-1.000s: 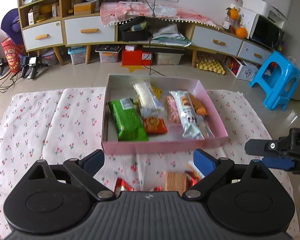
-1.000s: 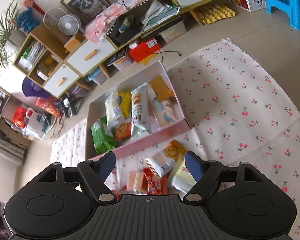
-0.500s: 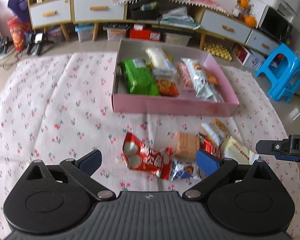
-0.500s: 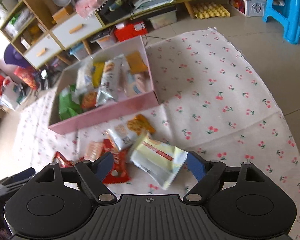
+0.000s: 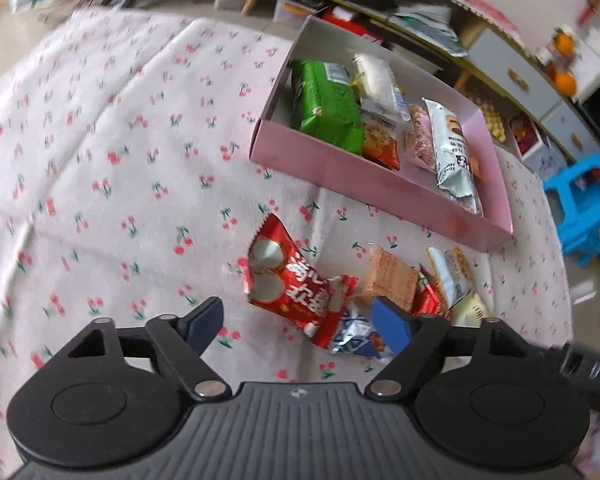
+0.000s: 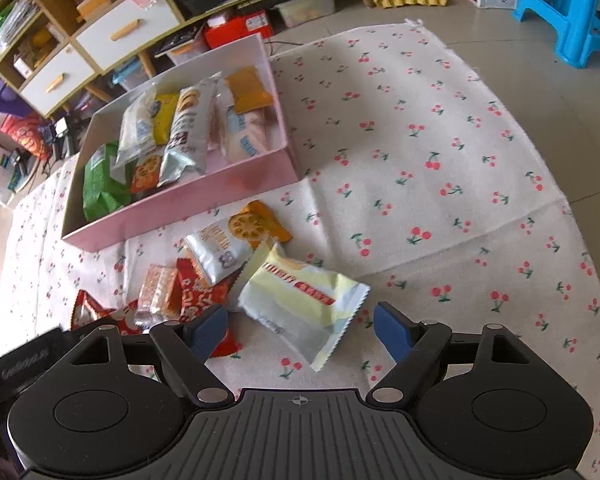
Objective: Organize snacks
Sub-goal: 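Grasp the red candy packet with the left tool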
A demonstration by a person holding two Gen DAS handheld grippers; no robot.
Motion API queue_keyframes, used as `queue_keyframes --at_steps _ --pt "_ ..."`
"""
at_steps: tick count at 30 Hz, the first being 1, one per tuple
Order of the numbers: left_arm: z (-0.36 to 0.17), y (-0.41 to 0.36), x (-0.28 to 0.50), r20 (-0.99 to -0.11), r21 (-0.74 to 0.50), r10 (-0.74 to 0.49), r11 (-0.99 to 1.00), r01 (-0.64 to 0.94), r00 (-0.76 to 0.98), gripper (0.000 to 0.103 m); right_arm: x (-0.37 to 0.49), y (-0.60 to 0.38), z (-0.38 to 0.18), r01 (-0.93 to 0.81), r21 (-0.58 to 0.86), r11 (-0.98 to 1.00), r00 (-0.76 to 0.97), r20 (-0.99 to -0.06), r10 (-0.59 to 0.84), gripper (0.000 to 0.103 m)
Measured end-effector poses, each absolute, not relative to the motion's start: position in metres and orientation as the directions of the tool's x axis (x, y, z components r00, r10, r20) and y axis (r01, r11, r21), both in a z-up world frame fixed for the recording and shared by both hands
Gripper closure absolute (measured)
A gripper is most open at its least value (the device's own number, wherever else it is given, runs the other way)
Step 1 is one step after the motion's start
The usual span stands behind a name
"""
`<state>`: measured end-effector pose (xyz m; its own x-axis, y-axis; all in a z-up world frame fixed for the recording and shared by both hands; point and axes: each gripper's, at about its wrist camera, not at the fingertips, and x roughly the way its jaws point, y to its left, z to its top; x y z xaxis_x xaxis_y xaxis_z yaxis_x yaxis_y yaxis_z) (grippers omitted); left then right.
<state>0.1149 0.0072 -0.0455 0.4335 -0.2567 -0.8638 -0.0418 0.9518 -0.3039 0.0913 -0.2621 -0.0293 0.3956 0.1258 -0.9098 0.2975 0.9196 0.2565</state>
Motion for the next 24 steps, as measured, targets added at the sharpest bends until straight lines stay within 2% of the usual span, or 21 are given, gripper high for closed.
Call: queue_keyframes --at_steps 4,11,12,14,15,16,17,18,19,24 --pt "-0.049 0.007 0.116 -0.856 -0.359 -0.276 0.926 -0.119 0.437 0.038 0.095 -0.253 -0.032 0.283 0.288 0.915 0.388 -0.907 0.165 0.021" --pt "-0.056 0.018 0.119 -0.84 -0.431 -0.279 0.865 -0.259 0.466 0.045 0.101 -0.236 -0.036 0.279 0.301 0.912 0.381 -0.907 0.183 0.021" --pt "-0.056 0.018 0.118 -0.839 -0.43 -0.272 0.862 -0.267 0.47 0.048 0.101 -0.234 -0.036 0.277 0.302 0.912 0.383 -0.905 0.183 0.021" --pt "-0.056 0.02 0.117 -0.844 -0.412 -0.242 0.863 -0.291 0.478 0.06 0.103 -0.232 -0.037 0.272 0.308 0.912 0.391 -0.901 0.188 0.021" --pt "-0.056 0.021 0.116 -0.844 -0.409 -0.236 0.864 -0.295 0.481 0.06 0.104 -0.23 -0.037 0.272 0.311 0.911 0.396 -0.899 0.189 0.022" --pt "-0.055 0.022 0.116 -0.842 -0.413 -0.237 0.861 -0.296 0.485 0.064 0.104 -0.229 -0.037 0.276 0.313 0.909 0.401 -0.897 0.187 0.023" --pt "-0.055 0.024 0.116 -0.839 -0.42 -0.243 0.858 -0.295 0.487 0.07 0.105 -0.229 -0.037 0.284 0.314 0.906 0.406 -0.896 0.183 0.025" --pt "-0.055 0.025 0.117 -0.835 -0.43 -0.255 0.855 -0.289 0.487 0.073 0.105 -0.229 -0.037 0.292 0.319 0.902 0.411 -0.893 0.183 0.033" --pt "-0.054 0.026 0.117 -0.839 -0.425 -0.253 0.858 -0.289 0.481 0.074 0.107 -0.229 -0.037 0.295 0.326 0.898 0.411 -0.892 0.189 0.039" --pt "-0.051 0.026 0.121 -0.846 -0.403 -0.26 0.884 -0.237 0.466 0.075 0.109 -0.228 -0.042 0.315 0.377 0.871 0.404 -0.884 0.237 0.054"
